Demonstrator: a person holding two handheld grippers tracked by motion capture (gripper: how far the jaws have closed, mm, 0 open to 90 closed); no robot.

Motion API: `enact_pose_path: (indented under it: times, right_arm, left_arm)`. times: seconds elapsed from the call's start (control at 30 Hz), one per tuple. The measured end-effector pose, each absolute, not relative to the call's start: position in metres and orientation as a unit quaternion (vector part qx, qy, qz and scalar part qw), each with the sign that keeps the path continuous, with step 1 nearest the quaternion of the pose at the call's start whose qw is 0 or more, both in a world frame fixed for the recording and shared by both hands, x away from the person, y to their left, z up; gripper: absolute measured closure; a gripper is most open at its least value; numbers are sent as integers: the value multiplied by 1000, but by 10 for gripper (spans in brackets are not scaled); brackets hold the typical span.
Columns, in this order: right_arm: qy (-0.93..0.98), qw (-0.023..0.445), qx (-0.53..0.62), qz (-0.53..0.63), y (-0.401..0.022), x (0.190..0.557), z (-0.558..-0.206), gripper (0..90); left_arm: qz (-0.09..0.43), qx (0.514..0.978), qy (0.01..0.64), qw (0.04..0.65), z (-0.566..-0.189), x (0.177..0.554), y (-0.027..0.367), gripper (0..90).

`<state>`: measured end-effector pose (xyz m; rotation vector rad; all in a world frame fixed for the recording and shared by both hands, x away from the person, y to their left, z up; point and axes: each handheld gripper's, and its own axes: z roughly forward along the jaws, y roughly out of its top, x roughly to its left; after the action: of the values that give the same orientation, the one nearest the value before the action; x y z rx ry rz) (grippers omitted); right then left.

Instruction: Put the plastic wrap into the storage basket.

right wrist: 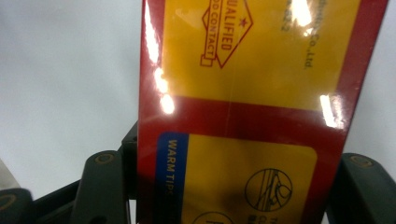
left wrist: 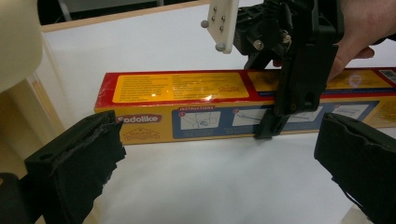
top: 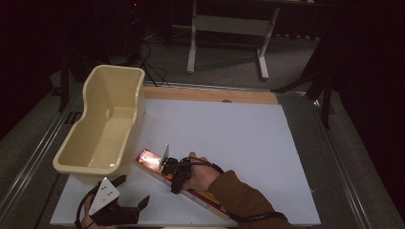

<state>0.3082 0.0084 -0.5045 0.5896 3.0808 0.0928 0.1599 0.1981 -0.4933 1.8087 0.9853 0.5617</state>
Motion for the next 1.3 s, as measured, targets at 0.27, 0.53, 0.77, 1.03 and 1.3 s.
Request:
enact_pose_path:
  times: [0.27, 0.53, 0.77, 1.03, 1.3]
  right_arm:
    - [977, -14, 206, 41, 4, 311, -501, 411]
    - [967, -49, 241, 65, -5, 319, -497, 417]
    - [957, -71, 269, 88, -14, 327, -487, 418]
    - [934, -113, 314, 131, -22, 336, -472, 417]
    - [905, -125, 358, 192, -29, 346, -453, 417]
  left_arm:
    - [231, 742, 405, 482, -493, 160, 198, 6]
    - [232, 741, 405, 482, -493, 160, 198, 6]
    - [232, 741, 405, 482, -493, 160, 198, 6]
    - [231, 742, 405, 482, -494, 160, 198, 6]
    - [231, 742, 404, 482, -494, 160, 197, 6]
